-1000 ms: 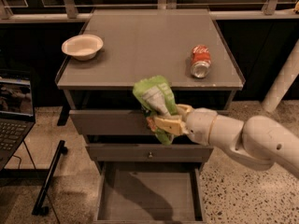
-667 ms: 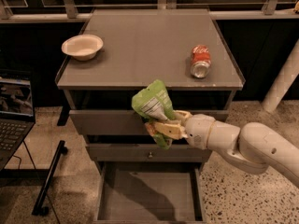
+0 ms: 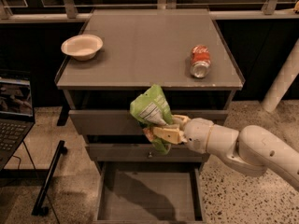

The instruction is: Place green rice chip bag into bottom drawer

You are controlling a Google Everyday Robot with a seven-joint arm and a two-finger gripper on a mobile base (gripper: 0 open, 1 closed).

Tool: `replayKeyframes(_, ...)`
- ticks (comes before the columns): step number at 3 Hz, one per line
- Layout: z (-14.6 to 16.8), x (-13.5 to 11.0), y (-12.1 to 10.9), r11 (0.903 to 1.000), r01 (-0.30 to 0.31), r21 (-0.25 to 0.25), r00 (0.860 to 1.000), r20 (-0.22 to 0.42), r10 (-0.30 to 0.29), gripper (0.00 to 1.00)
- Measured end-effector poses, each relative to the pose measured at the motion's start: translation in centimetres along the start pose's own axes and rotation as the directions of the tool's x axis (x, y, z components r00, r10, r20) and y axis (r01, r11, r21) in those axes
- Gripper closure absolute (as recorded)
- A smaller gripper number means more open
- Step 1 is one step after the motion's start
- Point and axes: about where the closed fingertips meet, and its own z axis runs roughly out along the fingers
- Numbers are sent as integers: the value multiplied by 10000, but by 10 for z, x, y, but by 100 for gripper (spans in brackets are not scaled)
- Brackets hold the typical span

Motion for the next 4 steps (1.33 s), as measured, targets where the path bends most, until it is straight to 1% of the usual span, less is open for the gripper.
replayKeyframes(1, -6, 42, 17, 9949, -1002, 118, 9939, 475, 996, 100)
replayKeyframes(2, -37, 123, 22, 9667, -2235, 1244, 9712, 1119, 2102, 100)
replayKeyframes(3, -71, 208, 12, 9107, -3695, 1846, 9221, 1942, 3348, 100)
replayKeyframes(4, -83, 278, -4, 8502, -4956, 1773, 8591, 2438, 4500, 100)
